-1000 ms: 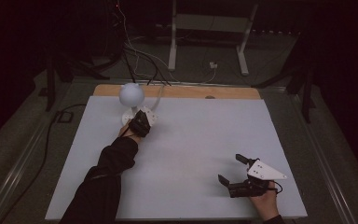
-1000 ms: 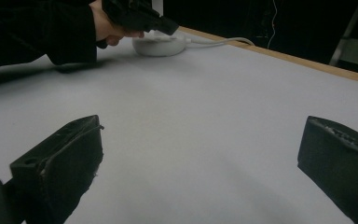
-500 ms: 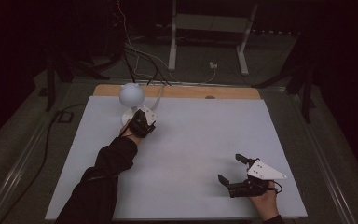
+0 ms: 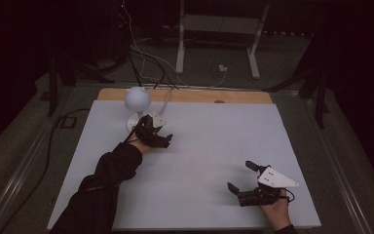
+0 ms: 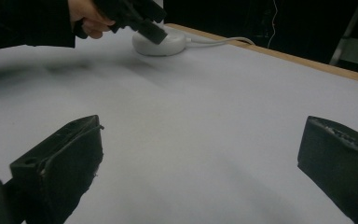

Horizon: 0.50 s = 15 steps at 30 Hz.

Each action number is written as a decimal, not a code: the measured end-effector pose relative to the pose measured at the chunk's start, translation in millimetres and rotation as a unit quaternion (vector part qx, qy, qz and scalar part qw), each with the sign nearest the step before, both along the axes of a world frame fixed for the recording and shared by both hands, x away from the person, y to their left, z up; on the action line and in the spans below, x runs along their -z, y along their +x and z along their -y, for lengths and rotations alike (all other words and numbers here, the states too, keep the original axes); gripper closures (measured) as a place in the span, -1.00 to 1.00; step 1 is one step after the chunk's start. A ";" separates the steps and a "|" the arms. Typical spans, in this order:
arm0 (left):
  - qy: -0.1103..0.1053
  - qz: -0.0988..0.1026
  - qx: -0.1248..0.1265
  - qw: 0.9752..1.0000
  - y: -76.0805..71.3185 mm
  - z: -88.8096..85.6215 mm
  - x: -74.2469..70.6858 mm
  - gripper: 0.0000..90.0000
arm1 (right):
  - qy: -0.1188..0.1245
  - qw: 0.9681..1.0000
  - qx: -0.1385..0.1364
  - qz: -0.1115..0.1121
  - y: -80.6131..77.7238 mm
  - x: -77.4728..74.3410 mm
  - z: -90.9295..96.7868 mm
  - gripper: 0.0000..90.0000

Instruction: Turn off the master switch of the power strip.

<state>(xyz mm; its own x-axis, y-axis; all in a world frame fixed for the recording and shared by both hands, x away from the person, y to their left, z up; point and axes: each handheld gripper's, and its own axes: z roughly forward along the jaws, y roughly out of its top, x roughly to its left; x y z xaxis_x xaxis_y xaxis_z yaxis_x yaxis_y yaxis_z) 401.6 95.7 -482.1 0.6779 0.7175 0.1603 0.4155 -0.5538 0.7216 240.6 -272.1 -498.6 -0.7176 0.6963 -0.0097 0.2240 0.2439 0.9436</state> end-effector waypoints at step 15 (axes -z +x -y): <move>-0.057 -0.058 0.085 0.993 -26.2 -20.3 -26.2 -0.99 | 0.000 1.000 0.000 0.003 -0.2 -0.7 0.1 -1.00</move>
<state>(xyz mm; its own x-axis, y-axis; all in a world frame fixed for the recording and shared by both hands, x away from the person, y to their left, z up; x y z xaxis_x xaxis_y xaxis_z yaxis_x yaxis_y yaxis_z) 375.5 116.0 -455.9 0.8002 0.5998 -0.0021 0.4073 -0.5409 0.7359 240.3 -272.3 -497.9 -0.7176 0.6964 -0.0137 0.2182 0.2435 0.9450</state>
